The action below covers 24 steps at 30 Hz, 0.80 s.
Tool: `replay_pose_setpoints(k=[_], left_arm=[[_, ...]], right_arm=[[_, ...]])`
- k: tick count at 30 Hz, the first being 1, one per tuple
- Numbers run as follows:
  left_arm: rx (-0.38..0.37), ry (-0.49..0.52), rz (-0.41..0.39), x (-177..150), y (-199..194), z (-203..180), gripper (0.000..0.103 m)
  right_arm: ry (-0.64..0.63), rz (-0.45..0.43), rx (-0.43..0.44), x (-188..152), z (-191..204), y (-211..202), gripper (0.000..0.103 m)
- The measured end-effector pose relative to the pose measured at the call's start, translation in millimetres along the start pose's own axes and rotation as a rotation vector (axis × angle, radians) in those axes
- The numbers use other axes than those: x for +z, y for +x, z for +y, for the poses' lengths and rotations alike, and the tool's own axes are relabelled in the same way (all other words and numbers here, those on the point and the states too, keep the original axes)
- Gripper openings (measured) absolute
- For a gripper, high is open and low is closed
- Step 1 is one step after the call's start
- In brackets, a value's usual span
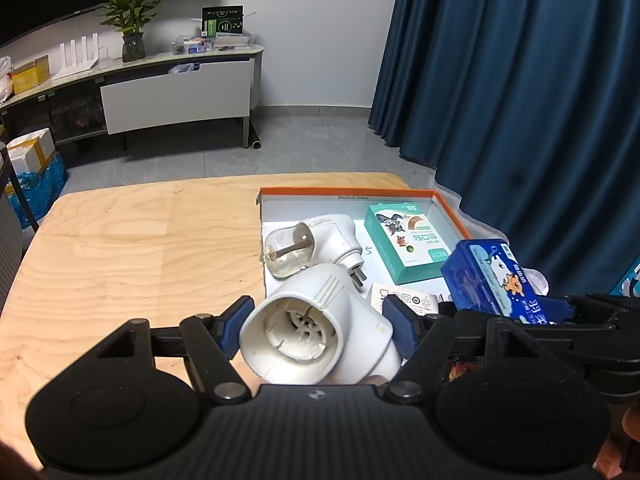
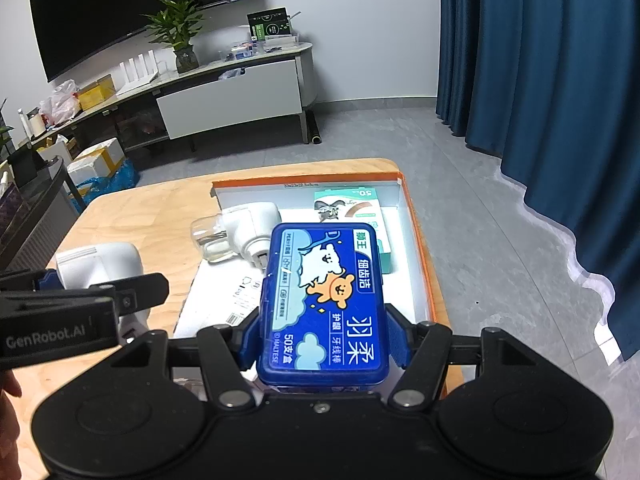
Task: Organize rigid objects
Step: 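Lower the plug adapter with left tool while right tool lowers the blue tin into the tray, then open both tools to release the plug adapter and blue tin in the tray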
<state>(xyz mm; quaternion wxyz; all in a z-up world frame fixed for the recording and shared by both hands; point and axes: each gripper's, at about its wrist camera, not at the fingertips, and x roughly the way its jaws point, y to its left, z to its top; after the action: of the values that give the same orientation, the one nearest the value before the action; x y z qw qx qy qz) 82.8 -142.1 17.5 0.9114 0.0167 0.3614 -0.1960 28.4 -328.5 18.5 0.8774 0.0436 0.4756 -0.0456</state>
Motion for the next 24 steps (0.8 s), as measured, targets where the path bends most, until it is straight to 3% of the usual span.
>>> replay_pose_setpoints(k=[9,24], left_arm=[[-0.028,-0.015,0.022,21.3,23.7,5.9,0.072],[-0.129,0.043,0.035,50.2,72.1,-24.8,0.073]], right_arm=[[0.018,0.016,-0.005,1.9,-7.8,9.6,0.073],[-0.007,0.06,-0.002,5.1,-9.5,30.1,0.076]])
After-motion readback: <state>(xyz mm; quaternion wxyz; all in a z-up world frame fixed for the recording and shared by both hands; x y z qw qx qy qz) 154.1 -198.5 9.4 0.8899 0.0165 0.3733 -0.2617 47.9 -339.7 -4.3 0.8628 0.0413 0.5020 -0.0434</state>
